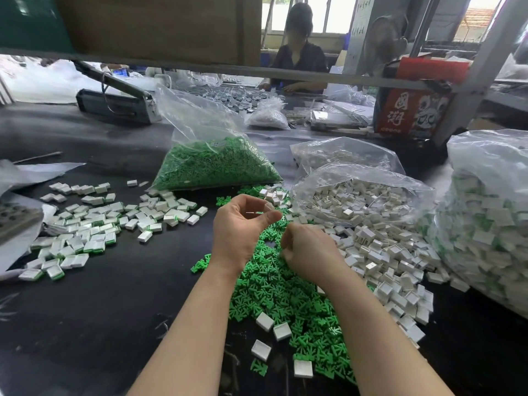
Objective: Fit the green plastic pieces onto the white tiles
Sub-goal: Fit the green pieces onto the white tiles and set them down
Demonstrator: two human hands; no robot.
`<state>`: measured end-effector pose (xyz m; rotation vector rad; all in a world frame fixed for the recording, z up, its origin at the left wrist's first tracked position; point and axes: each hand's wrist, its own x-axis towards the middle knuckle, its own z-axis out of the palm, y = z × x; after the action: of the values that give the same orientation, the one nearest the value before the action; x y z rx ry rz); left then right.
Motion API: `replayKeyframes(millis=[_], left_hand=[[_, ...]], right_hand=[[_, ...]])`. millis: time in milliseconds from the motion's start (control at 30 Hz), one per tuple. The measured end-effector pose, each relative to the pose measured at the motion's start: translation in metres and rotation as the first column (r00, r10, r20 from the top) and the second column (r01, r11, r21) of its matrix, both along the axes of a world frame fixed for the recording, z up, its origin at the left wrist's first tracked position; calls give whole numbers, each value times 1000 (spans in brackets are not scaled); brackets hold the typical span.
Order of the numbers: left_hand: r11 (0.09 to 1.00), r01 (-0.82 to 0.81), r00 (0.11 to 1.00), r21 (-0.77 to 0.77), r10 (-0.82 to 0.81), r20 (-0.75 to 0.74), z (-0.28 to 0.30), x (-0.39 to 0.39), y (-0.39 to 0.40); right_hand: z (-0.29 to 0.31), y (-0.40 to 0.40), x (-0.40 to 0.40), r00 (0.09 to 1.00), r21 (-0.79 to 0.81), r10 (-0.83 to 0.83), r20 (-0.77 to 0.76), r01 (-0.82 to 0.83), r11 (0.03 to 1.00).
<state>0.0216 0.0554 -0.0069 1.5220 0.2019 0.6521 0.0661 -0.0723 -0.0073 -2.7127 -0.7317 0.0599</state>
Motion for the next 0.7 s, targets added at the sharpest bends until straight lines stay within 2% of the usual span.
replayKeyframes(millis=[100, 167, 267, 333, 400, 467, 700], left_hand=[[999, -45, 999, -12, 45, -16, 0, -1, 2], [996, -47, 999, -69, 46, -18, 1, -3, 3], [982, -4, 1000, -189, 3, -7, 3, -4, 5], [966, 29, 1000, -258, -29, 4, 4, -4, 5], [952, 62, 998, -300, -61, 13, 5, -4, 4], [944, 99, 995, -314, -97, 22, 7, -4, 3], [924, 178, 983, -338, -180, 27, 10, -4, 1]], right_hand=[[0, -4, 1, 1000, 141, 1, -18, 2, 990], [4, -7, 1, 994, 360, -2, -112, 43, 932], [13, -14, 1, 951, 702, 69, -301, 172, 691], [19, -17, 0, 901, 820, 176, -397, 261, 510], [23, -17, -2, 868, 866, 255, -427, 311, 390], [26, -17, -2, 848, 891, 317, -424, 329, 313], [26, -15, -2, 829, 913, 390, -402, 334, 233]])
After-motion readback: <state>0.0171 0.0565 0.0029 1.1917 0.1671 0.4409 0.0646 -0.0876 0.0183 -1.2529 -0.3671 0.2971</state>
